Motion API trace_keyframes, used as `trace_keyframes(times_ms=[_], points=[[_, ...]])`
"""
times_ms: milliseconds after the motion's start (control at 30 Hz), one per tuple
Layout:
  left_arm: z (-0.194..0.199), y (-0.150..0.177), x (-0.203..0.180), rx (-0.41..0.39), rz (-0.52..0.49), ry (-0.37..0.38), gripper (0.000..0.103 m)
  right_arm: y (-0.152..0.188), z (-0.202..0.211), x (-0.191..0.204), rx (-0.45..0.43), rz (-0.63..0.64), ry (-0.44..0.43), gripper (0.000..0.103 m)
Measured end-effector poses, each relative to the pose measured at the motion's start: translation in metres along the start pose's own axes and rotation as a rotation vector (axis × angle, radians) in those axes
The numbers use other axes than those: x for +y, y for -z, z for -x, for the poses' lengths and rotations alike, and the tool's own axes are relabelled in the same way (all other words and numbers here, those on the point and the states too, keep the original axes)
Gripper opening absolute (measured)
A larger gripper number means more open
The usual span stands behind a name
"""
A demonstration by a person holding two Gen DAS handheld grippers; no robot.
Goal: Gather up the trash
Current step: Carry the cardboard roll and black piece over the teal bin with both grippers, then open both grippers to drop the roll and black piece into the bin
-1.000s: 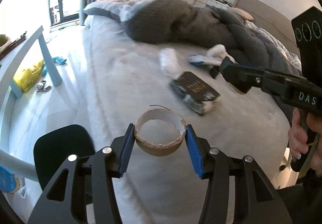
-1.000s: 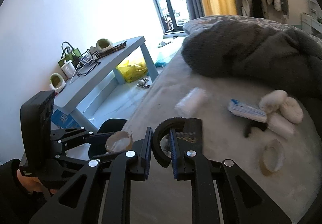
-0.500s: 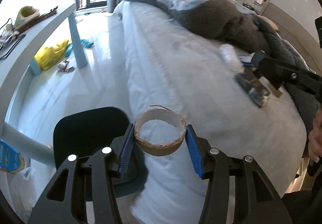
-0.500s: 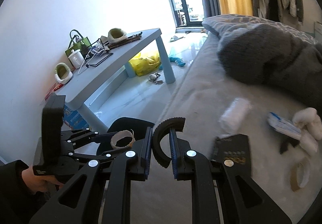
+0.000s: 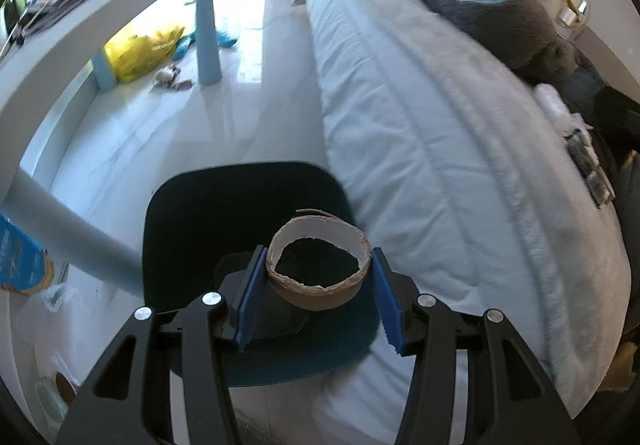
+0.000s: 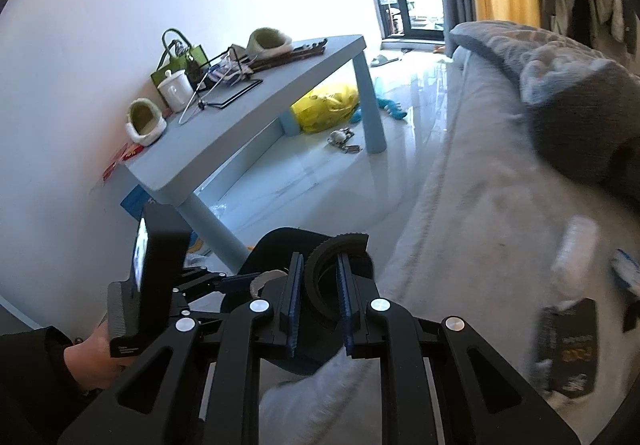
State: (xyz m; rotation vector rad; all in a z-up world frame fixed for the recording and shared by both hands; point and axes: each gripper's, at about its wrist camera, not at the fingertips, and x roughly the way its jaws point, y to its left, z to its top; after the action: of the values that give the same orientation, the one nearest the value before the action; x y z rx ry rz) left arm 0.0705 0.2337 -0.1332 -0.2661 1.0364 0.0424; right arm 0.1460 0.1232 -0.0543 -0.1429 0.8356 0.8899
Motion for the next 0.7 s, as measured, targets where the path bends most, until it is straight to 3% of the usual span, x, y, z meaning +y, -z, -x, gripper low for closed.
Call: trace_keyframes(times_ms=[300, 367, 433, 700], points=[[-0.016, 0.012, 0.036, 0.065, 0.051, -0.028, 0.055, -0.008, -0.036, 0.026, 0.043, 0.008, -0.034, 0.017], [-0.017, 0.015, 0.042, 0.073, 0.055, -0.039, 0.062, -0.009, -0.044, 0.032, 0.052, 0.011, -0.038, 0.017], [-0.016, 0.018, 0.047, 0.072, 0.064, -0.044, 0.07, -0.01, -0.053, 0.036, 0.066, 0.014, -0.038, 0.017], [0.006, 0.016, 0.067, 0.026, 0.085, -0.045, 0.072, -0.007, -0.089, 0.041, 0.123, -0.01, -0.02, 0.017]])
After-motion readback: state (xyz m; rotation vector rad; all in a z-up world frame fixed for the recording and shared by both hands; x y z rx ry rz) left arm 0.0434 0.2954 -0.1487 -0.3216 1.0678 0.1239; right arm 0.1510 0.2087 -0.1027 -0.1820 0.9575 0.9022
